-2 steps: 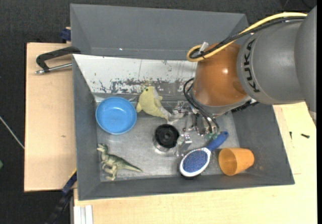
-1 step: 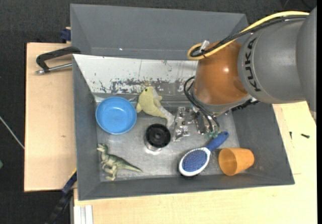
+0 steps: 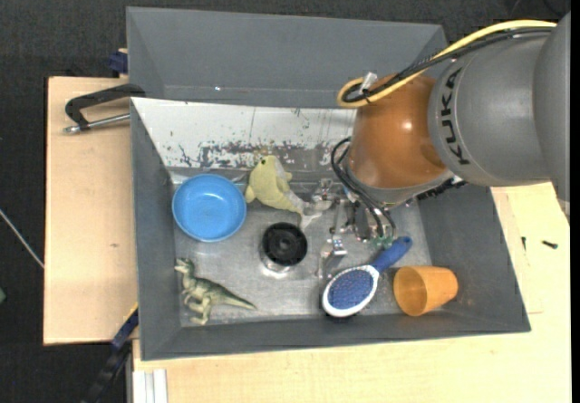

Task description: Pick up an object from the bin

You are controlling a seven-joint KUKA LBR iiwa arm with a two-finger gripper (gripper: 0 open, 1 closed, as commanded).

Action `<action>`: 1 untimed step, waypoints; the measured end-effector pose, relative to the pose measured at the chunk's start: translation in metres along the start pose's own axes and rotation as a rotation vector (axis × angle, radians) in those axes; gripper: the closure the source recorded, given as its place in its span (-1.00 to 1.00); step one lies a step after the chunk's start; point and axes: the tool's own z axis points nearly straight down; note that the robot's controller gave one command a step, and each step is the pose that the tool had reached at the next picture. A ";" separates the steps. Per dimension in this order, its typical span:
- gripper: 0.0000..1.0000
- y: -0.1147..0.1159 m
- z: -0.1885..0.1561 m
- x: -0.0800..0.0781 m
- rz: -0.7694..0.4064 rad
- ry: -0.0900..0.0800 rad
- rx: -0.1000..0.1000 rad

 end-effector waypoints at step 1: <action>-1.00 0.058 0.025 -0.039 0.019 -0.007 -0.002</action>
Offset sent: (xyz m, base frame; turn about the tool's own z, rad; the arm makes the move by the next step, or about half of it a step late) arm 0.0339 0.0560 -0.0249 0.0234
